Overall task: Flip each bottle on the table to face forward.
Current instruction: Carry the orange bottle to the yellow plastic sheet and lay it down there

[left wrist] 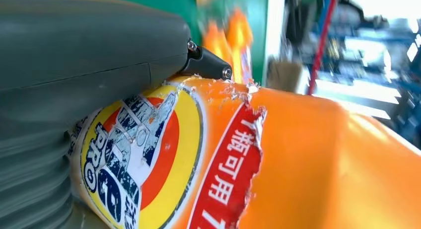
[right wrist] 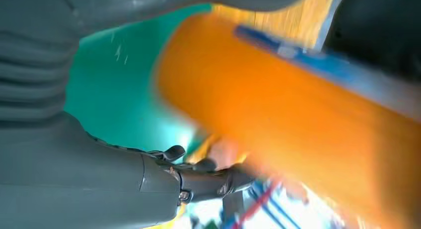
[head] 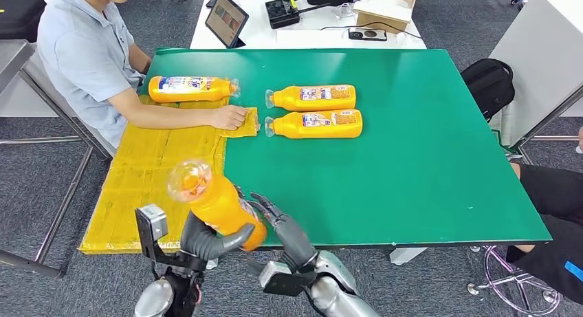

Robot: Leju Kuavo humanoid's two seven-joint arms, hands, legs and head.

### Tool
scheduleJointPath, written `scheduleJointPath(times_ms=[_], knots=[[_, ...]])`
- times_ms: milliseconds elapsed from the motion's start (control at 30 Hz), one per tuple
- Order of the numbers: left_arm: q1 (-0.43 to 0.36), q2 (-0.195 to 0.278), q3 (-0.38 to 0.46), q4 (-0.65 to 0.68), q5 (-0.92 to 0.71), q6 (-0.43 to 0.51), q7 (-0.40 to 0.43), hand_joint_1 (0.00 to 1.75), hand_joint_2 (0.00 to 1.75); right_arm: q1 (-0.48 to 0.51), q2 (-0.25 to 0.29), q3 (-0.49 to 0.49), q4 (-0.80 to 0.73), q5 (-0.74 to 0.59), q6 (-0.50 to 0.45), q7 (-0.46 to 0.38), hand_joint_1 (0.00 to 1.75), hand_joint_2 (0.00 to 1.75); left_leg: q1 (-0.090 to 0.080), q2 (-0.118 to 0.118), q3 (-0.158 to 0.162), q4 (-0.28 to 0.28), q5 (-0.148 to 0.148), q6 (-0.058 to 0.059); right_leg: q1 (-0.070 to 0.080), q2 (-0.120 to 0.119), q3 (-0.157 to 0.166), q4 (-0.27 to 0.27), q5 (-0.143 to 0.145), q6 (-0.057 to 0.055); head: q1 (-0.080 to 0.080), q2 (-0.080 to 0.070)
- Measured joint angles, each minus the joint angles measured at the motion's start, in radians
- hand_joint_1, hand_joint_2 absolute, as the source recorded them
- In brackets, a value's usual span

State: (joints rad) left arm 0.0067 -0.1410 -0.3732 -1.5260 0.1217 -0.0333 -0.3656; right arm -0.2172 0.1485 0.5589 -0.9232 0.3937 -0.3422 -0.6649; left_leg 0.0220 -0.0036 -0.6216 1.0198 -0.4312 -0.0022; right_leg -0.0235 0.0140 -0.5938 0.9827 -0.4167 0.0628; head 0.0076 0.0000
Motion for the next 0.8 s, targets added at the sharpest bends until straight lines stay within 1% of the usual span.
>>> scheduleJointPath(times_ms=[67,167,267,367,467,533,600,667,700,800], knots=[[-0.015,0.017,0.023,0.004,-0.072,0.068,0.017,1.75,1.75,0.020,-0.039,0.018,-0.068,-0.024,-0.068,0.000,0.00,0.00,0.000,0.000,0.000,0.000,0.000,0.000,0.000,0.000,0.000,0.000,0.000,0.000,0.000,0.000],[-0.046,0.046,0.069,0.017,-0.170,0.163,0.025,1.75,1.75,0.042,-0.090,0.040,-0.158,-0.016,-0.145,0.000,0.00,0.00,0.000,0.000,0.000,0.000,0.000,0.000,0.000,0.000,0.000,0.000,0.000,0.000,0.000,0.000],[-0.075,0.071,0.110,0.028,-0.209,0.197,0.025,1.75,1.75,0.059,-0.126,0.055,-0.221,-0.007,-0.175,0.000,0.00,0.00,0.000,0.000,0.000,0.000,0.000,0.000,0.000,0.000,0.000,0.000,0.000,0.000,0.000,0.000],[-0.096,0.087,0.135,0.035,-0.258,0.229,0.028,1.75,1.75,0.070,-0.147,0.064,-0.264,-0.003,-0.214,0.000,0.00,0.00,0.000,0.000,0.000,0.000,0.000,0.000,0.000,0.000,0.000,0.000,0.000,0.000,0.000,0.000],[-0.132,0.112,0.168,0.044,-0.364,0.276,0.045,1.75,1.75,0.080,-0.164,0.064,-0.305,-0.021,-0.262,0.000,0.00,0.00,0.000,0.000,0.000,0.000,0.000,0.000,0.000,0.000,0.000,0.000,0.000,0.000,0.000,0.000],[-0.166,0.135,0.190,0.059,-0.510,0.327,0.068,1.75,1.75,0.088,-0.170,0.061,-0.338,-0.046,-0.261,0.000,0.00,0.00,0.000,0.000,0.000,0.000,0.001,0.000,0.000,0.000,0.000,0.000,0.000,0.000,0.000,0.000],[-0.206,0.156,0.202,0.088,-0.705,0.368,0.100,1.75,1.75,0.096,-0.171,0.058,-0.370,-0.066,-0.227,0.000,0.00,0.00,0.000,0.000,0.000,0.000,0.001,-0.001,0.000,-0.001,0.000,0.000,0.000,0.000,0.000,0.000],[-0.243,0.173,0.201,0.126,-0.895,0.391,0.131,1.75,1.75,0.104,-0.170,0.054,-0.396,-0.075,-0.186,0.000,0.00,0.00,0.000,-0.001,0.000,0.000,0.002,-0.001,0.000,-0.002,0.000,0.001,0.000,0.000,0.000,0.000],[-0.257,0.180,0.198,0.144,-0.963,0.397,0.141,1.75,1.75,0.108,-0.169,0.054,-0.407,-0.076,-0.173,0.000,0.00,0.00,0.000,-0.001,0.000,0.000,0.002,-0.001,0.000,-0.002,0.000,0.001,0.000,0.000,0.000,0.000],[-0.287,0.194,0.193,0.184,-1.040,0.403,0.156,1.75,1.75,0.121,-0.166,0.052,-0.433,-0.081,-0.154,0.000,0.00,0.00,0.000,0.000,0.000,0.000,0.002,-0.001,0.000,-0.001,0.000,0.001,0.000,0.000,0.000,0.000]])
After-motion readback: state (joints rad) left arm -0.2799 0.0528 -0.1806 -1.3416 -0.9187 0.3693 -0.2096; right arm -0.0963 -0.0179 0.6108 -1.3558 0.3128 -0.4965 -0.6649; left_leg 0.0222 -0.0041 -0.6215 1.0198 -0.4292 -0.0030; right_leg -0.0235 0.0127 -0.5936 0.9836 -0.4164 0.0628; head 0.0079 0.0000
